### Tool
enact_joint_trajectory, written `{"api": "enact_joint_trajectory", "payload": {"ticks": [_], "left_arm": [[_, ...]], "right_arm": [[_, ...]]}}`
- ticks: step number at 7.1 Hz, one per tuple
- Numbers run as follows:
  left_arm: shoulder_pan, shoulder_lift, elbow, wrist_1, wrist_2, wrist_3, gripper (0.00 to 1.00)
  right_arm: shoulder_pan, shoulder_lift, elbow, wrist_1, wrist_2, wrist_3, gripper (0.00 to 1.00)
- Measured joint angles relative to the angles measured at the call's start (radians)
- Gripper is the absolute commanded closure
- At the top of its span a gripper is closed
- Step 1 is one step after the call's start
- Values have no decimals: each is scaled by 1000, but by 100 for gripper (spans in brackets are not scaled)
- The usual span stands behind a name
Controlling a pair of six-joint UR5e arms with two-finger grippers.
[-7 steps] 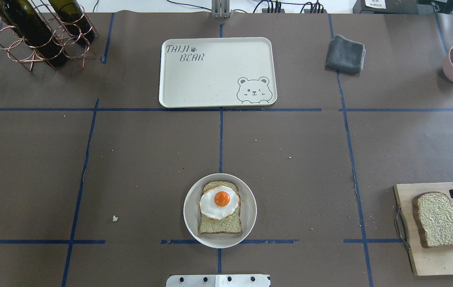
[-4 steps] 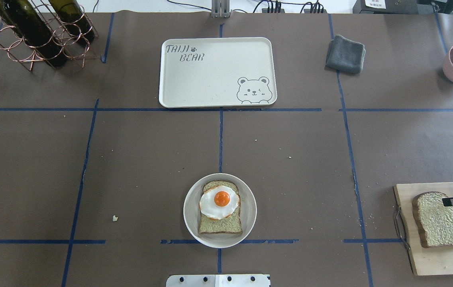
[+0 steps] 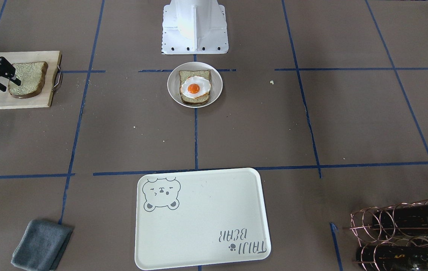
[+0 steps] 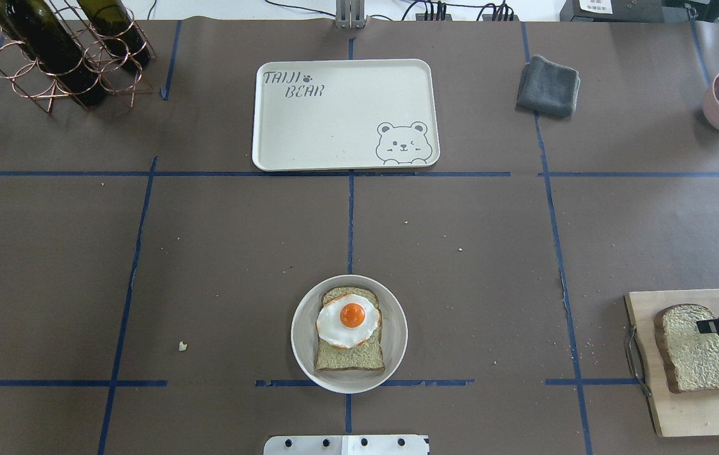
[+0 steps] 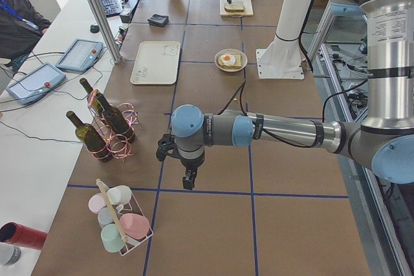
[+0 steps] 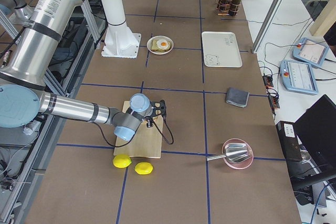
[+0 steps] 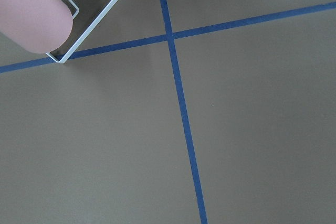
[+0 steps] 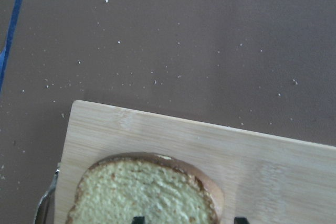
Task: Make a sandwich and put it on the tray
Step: 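Lower the right gripper to the bread slice on the wooden board and grasp it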
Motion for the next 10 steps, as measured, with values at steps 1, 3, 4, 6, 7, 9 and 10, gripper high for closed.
{"api": "enact_joint_trajectory", "payload": {"ticks": [1, 3, 4, 6, 7, 9, 10], "left_arm": [[0, 0, 0, 1, 0, 0, 0], [0, 0, -1, 1, 0, 1, 0], [0, 0, -1, 1, 0, 1, 0], [0, 0, -3, 1, 0, 1, 0], [0, 0, -3, 1, 0, 1, 0], [0, 0, -3, 1, 0, 1, 0], [0, 0, -3, 2, 0, 1, 0]], "right_arm": [[-2, 0, -1, 0, 0, -2, 63], [-3, -3, -2, 0, 0, -8, 62], [-3, -4, -2, 0, 0, -9, 62], [-7, -5, -2, 0, 0, -11, 64], [-10, -5, -3, 0, 0, -12, 94], [-15, -5, -4, 3, 0, -16, 100], [-15, -6, -5, 8, 1, -24, 100]]}}
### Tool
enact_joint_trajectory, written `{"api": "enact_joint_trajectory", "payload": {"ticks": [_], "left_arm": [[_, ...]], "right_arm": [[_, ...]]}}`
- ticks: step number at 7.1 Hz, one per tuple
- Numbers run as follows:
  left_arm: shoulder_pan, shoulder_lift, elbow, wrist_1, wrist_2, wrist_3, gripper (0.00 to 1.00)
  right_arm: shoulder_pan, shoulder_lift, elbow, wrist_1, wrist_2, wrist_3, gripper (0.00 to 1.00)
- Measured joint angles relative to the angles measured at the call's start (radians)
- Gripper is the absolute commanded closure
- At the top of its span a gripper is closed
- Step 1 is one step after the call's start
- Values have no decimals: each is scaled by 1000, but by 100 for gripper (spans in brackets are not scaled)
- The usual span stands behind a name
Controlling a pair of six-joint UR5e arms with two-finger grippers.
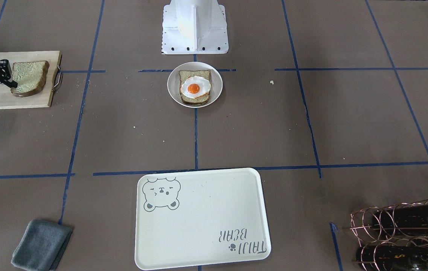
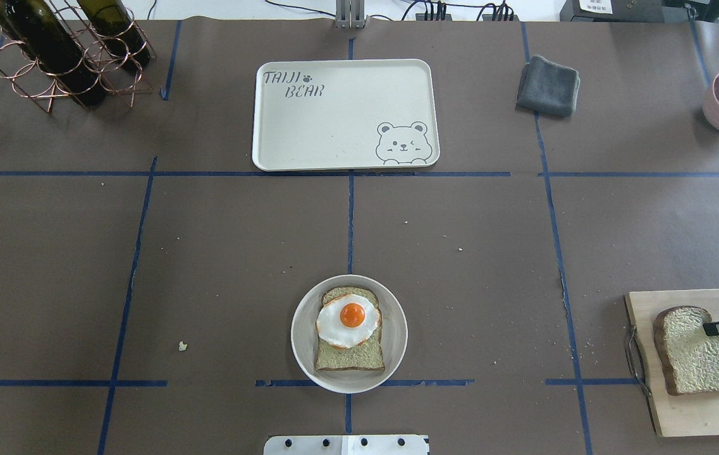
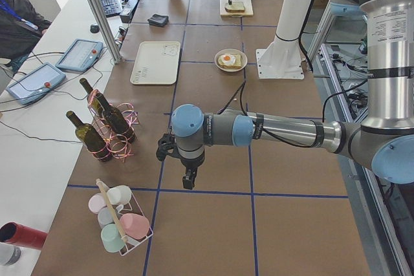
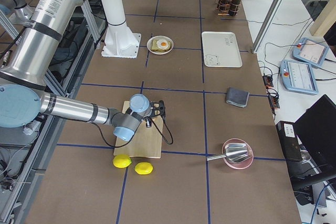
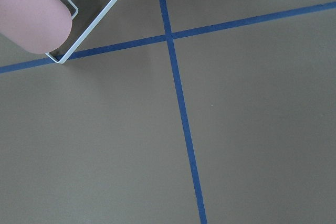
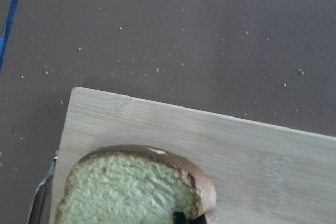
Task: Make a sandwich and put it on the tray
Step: 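Lower the right gripper to the bread slice on the wooden board and grasp it, then lift the bread slice with the right gripper and carry it over the egg plate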
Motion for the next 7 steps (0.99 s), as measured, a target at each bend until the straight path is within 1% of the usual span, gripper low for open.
{"api": "enact_joint_trajectory", "payload": {"ticks": [2, 3, 5, 6, 7], "left_arm": [[0, 0, -1, 1, 0, 0, 0], [0, 0, -1, 0, 0, 0, 0], [0, 0, -2, 0, 0, 0, 0], [0, 0, -2, 1, -1, 0, 0], [0, 0, -2, 1, -1, 0, 0]], "right_arm": [[1, 4, -1, 9, 17, -7, 100], [10, 13, -3, 16, 54, -9, 100], [92, 70, -5, 15, 200, -9, 100], [123, 121, -6, 8, 256, -2, 100], [136, 183, -7, -3, 285, 19, 100]]}}
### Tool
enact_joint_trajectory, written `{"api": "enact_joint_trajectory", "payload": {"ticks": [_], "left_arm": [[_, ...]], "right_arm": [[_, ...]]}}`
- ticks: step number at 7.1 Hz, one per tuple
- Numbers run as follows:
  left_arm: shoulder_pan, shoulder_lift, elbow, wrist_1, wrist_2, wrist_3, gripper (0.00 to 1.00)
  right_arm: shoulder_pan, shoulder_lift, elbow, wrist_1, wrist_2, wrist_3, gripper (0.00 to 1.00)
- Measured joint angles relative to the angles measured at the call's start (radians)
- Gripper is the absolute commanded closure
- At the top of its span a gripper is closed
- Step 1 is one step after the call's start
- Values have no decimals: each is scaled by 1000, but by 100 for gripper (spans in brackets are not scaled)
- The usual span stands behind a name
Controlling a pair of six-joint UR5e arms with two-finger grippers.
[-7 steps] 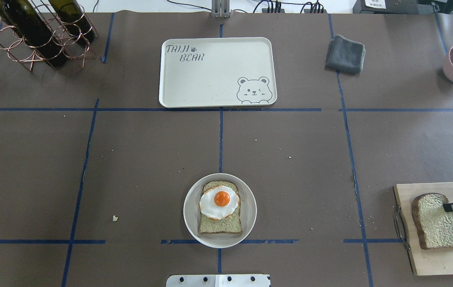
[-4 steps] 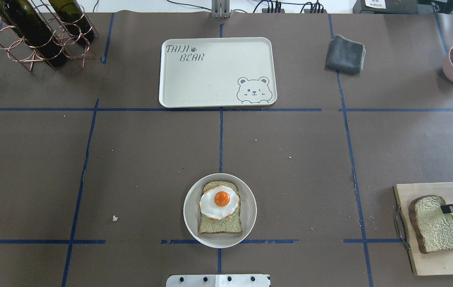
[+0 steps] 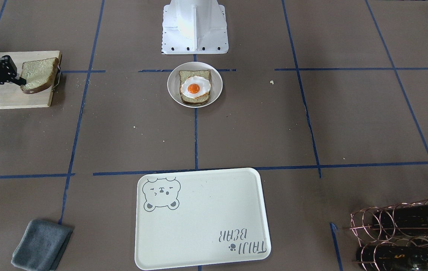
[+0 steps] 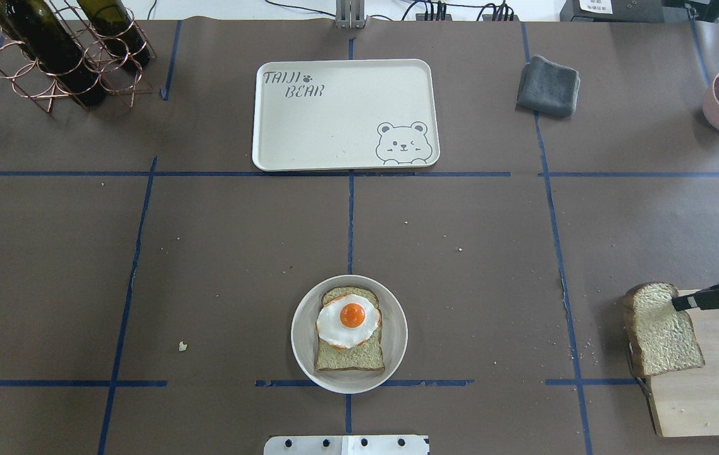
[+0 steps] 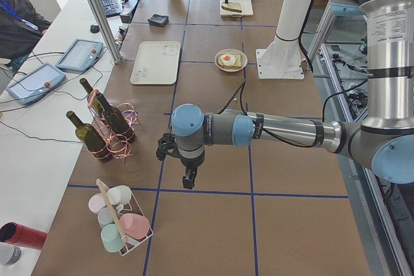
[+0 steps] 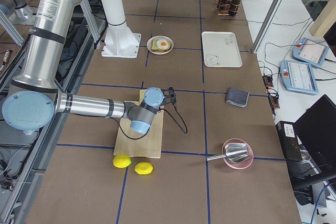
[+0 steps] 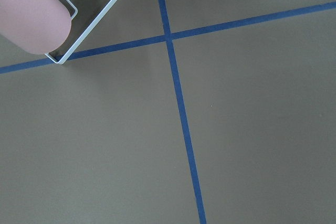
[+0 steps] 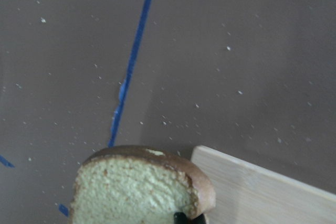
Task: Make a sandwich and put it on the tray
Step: 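Lift the bread slice with the right gripper and carry it over the egg plate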
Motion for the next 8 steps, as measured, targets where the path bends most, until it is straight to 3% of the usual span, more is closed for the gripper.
{"api": "enact_joint_trajectory", "payload": {"ticks": [2, 4, 6, 8], "left_arm": [[0, 0, 1, 0, 0, 0, 0], [2, 0, 1, 0, 0, 0, 0], [7, 0, 2, 0, 0, 0, 0], [12, 0, 3, -1, -1, 0, 0]], "right_arm": [[-6, 194, 2, -76, 15, 126, 100], [-85, 409, 5, -233, -36, 221, 100], [-203, 560, 13, -380, -157, 282, 100], [-333, 624, 23, -464, -314, 319, 100]]}}
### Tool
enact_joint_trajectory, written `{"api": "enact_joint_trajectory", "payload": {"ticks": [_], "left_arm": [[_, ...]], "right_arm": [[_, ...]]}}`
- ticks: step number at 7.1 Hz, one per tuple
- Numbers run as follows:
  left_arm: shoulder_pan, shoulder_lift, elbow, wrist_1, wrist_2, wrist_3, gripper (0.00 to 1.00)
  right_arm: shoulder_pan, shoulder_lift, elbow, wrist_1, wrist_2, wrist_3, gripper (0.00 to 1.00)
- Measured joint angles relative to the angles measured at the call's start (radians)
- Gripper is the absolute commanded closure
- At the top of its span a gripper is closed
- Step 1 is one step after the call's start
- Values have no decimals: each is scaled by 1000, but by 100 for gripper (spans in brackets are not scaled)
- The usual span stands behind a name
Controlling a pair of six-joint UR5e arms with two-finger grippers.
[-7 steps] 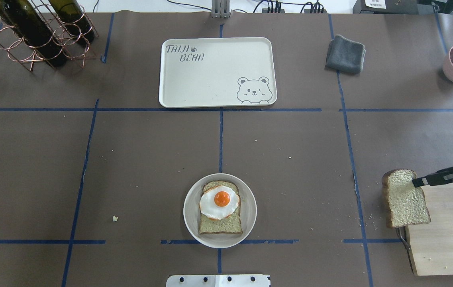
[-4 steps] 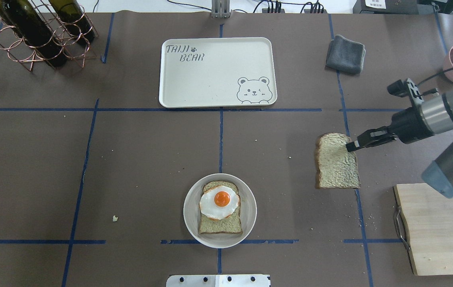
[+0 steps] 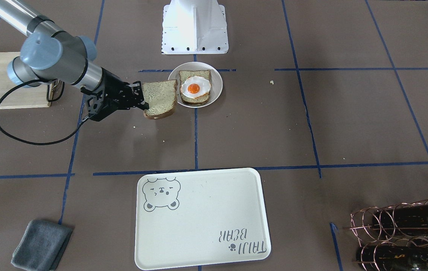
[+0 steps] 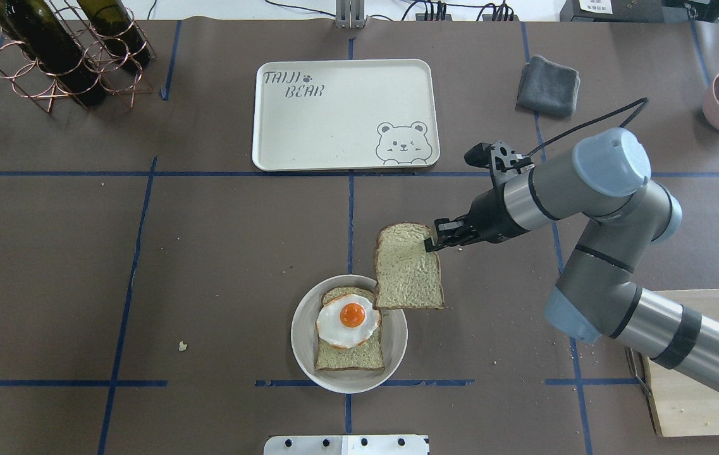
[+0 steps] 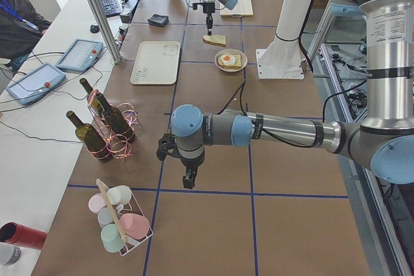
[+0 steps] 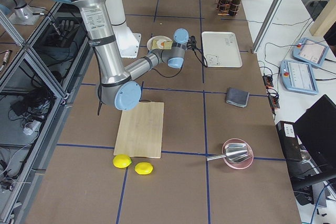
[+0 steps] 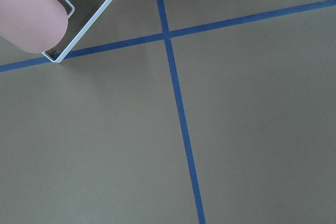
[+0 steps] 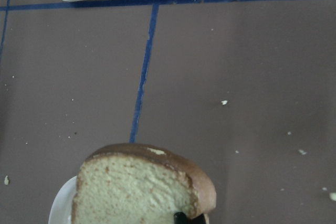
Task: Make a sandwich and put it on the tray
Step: 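Lift the bread slice with the right gripper and carry it over the egg plate, then lower the bread slice onto the fried egg and open the right gripper, then withdraw the right gripper toward rest while the left arm reaches toward the plate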
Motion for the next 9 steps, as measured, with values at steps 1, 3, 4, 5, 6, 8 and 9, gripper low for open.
{"api": "enact_joint_trajectory", "payload": {"ticks": [1, 3, 4, 5, 6, 8, 9], "left_arm": [[1, 0, 1, 0, -1, 0, 0], [4, 0, 5, 0, -14, 0, 0], [5, 0, 7, 0, -23, 0, 0], [5, 0, 7, 0, -28, 0, 0], [5, 1, 8, 1, -29, -1, 0], [5, 0, 8, 1, -30, -1, 0], [5, 0, 8, 1, -30, -1, 0]], "right_arm": [[-49, 16, 27, -60, -57, 10, 100], [-138, 27, 86, -169, -150, 20, 100], [-169, 28, 95, -188, -176, 21, 100], [-184, 32, 96, -197, -189, 21, 100], [-190, 43, 94, -213, -194, 21, 100], [-193, 74, 92, -265, -197, 21, 100], [-195, 79, 90, -274, -200, 22, 100]]}}
